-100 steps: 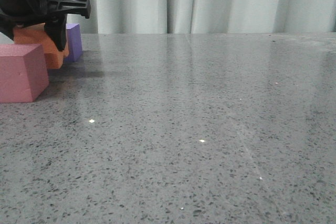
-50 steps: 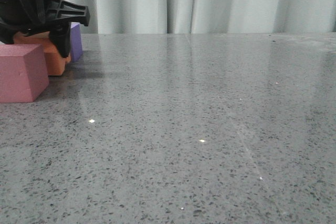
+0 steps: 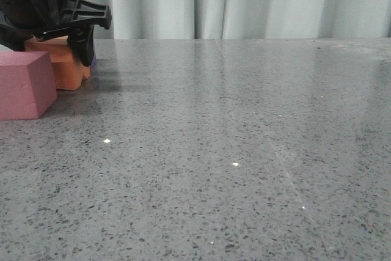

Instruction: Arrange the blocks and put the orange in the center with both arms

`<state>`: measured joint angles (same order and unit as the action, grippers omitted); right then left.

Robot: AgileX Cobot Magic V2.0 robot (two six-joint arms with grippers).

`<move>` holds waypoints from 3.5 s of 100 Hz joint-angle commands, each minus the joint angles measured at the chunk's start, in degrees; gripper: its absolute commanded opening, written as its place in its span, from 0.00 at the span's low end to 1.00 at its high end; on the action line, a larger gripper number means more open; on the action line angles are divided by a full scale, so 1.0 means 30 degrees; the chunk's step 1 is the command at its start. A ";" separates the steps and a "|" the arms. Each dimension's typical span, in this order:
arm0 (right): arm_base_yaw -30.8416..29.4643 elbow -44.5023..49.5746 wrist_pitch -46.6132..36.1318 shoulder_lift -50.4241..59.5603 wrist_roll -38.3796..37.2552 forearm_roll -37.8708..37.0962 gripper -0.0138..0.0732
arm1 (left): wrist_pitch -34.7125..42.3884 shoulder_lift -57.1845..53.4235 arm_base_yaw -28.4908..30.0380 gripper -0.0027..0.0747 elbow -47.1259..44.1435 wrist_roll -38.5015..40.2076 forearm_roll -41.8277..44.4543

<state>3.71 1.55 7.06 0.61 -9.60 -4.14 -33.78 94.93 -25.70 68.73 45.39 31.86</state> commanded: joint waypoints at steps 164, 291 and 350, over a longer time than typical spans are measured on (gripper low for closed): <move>-0.0064 -0.0247 -0.1648 0.0467 0.0170 -0.0258 0.08 | -0.1851 -1.7843 0.0054 0.01 -0.4192 -0.0696 0.1231; -0.0064 -0.0247 -0.1648 0.0467 0.0170 -0.0258 0.08 | 0.5247 -2.5268 0.3635 0.01 -1.4163 -1.0972 -0.4491; -0.0064 -0.0247 -0.1648 0.0467 0.0170 -0.0258 0.08 | 0.8635 -3.2335 0.7254 0.01 -2.2397 -1.1193 -0.7127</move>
<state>3.71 1.55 6.99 0.61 -9.60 -4.14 -14.06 -0.23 -4.65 1.40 11.91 11.06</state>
